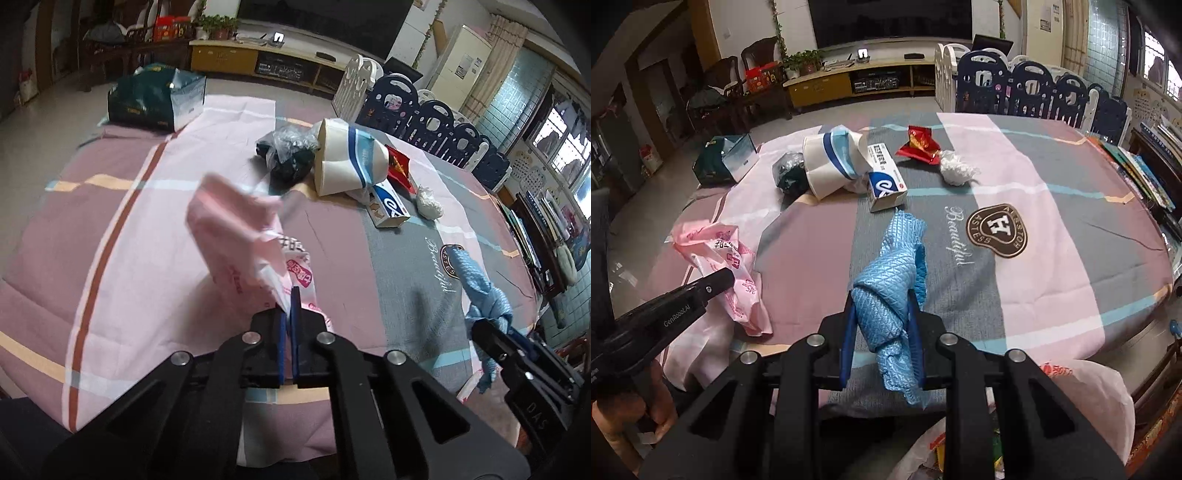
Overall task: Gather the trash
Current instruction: 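Grasp the blue cloth with the right gripper while the left carries the pink bag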
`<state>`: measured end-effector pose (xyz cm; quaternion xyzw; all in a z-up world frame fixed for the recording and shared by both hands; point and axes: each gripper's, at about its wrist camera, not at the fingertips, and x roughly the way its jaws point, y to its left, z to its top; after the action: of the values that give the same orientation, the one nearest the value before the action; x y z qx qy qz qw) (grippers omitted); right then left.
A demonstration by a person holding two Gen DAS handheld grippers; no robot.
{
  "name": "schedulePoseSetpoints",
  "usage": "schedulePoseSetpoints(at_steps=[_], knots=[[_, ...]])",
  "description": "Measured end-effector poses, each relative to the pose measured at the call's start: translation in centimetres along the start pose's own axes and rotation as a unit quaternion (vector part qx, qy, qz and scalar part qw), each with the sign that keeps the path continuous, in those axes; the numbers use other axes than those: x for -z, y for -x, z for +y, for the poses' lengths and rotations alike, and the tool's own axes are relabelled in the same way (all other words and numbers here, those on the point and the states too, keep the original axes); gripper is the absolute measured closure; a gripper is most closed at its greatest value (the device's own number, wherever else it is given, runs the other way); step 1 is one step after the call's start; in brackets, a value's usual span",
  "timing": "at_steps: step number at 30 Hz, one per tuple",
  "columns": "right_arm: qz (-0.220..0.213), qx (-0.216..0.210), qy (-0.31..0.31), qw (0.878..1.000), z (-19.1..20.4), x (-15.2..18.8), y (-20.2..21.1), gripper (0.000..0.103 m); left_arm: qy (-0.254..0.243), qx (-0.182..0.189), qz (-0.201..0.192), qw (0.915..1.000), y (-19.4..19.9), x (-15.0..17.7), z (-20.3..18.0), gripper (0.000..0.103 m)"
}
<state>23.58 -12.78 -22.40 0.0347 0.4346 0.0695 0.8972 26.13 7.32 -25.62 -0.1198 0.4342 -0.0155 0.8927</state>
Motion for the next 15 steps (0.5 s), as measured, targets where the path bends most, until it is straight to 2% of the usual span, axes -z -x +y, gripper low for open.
schedulePoseSetpoints(at_steps=[2, 8, 15], knots=[[-0.015, 0.004, 0.002, 1.000, 0.0, -0.3, 1.4, 0.077, -0.019, -0.016, -0.017, 0.9996, 1.2, -0.3, -0.7, 0.101], [-0.052, 0.006, 0.003, 0.999, 0.0, -0.6, 5.3, 0.077, -0.042, -0.024, -0.075, 0.9960, 6.2, -1.5, -2.0, 0.101], [-0.093, 0.004, 0.006, 0.996, 0.0, -1.1, 10.5, 0.077, -0.063, -0.013, -0.134, 0.9888, 12.8, -2.0, -3.7, 0.101]])
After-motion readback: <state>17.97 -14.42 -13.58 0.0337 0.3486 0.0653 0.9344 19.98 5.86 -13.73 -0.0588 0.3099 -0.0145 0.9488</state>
